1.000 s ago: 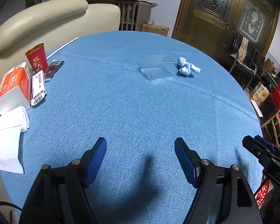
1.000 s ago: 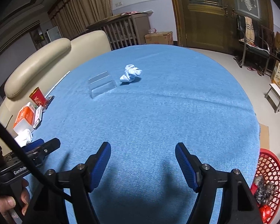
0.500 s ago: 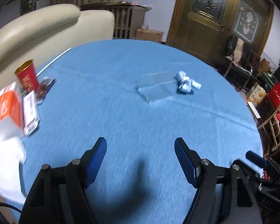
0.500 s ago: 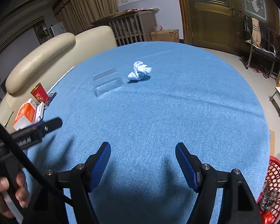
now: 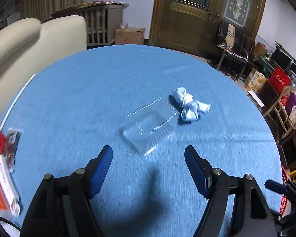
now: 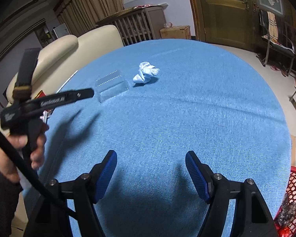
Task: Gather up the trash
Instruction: 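Grasp the clear plastic container with the left tool while the right tool grasps the white mask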
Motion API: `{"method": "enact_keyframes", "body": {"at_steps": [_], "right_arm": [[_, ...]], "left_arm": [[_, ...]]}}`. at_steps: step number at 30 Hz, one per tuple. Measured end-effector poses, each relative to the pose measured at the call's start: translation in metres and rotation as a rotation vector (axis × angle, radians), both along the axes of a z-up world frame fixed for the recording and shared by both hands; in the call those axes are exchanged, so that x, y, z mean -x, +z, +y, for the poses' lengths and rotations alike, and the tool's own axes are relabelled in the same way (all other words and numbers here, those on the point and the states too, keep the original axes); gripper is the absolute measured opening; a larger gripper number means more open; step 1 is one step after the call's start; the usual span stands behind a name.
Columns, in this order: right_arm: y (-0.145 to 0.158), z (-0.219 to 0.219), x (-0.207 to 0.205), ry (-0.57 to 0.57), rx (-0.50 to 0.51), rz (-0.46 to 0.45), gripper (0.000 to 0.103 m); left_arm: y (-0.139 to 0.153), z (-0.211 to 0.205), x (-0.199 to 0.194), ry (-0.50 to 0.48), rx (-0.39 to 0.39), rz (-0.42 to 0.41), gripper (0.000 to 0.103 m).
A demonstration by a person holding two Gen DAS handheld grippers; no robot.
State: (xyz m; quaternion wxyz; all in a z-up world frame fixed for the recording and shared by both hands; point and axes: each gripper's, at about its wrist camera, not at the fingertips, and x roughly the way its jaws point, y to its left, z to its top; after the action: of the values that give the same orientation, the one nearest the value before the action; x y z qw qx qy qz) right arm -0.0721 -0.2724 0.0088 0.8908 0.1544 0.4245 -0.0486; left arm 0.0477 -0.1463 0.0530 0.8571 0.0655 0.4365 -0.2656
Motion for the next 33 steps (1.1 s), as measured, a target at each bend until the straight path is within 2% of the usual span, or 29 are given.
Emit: {"method": "enact_keyframes", "body": {"at_steps": [7, 14, 18, 20, 22, 27, 33], "right_arm": [[-0.001, -0.008, -0.011, -0.006, -0.018, 0.006, 0.075], [-0.005, -0.016, -0.019, -0.014, -0.028, 0.015, 0.075], [-0.008, -0.019, -0.026, -0.012, -0.028, 0.020, 0.075], [-0.008, -0.018, -0.030, -0.009, -0.024, 0.020, 0.075], [-0.007, -0.018, -0.037, -0.003, -0.013, 0.013, 0.075], [-0.004, -0.025, -0.063, -0.018, 0.008, -0.015, 0.075], [0.006, -0.023, -0.116, 0.000, 0.047, -0.063, 0.075]], "left_arm": [[-0.006, -0.019, -0.034, -0.041, -0.016, 0.010, 0.076], [-0.017, -0.032, -0.049, -0.106, -0.053, 0.017, 0.076], [-0.023, -0.032, -0.054, -0.131, -0.048, 0.039, 0.076], [-0.025, -0.034, -0.051, -0.131, -0.076, 0.021, 0.059], [-0.025, -0.034, -0.048, -0.128, -0.093, -0.001, 0.058], [-0.023, -0.025, -0.039, -0.058, -0.096, -0.020, 0.055], [-0.017, 0.004, -0.030, 0.088, -0.036, 0.014, 0.055]]}}
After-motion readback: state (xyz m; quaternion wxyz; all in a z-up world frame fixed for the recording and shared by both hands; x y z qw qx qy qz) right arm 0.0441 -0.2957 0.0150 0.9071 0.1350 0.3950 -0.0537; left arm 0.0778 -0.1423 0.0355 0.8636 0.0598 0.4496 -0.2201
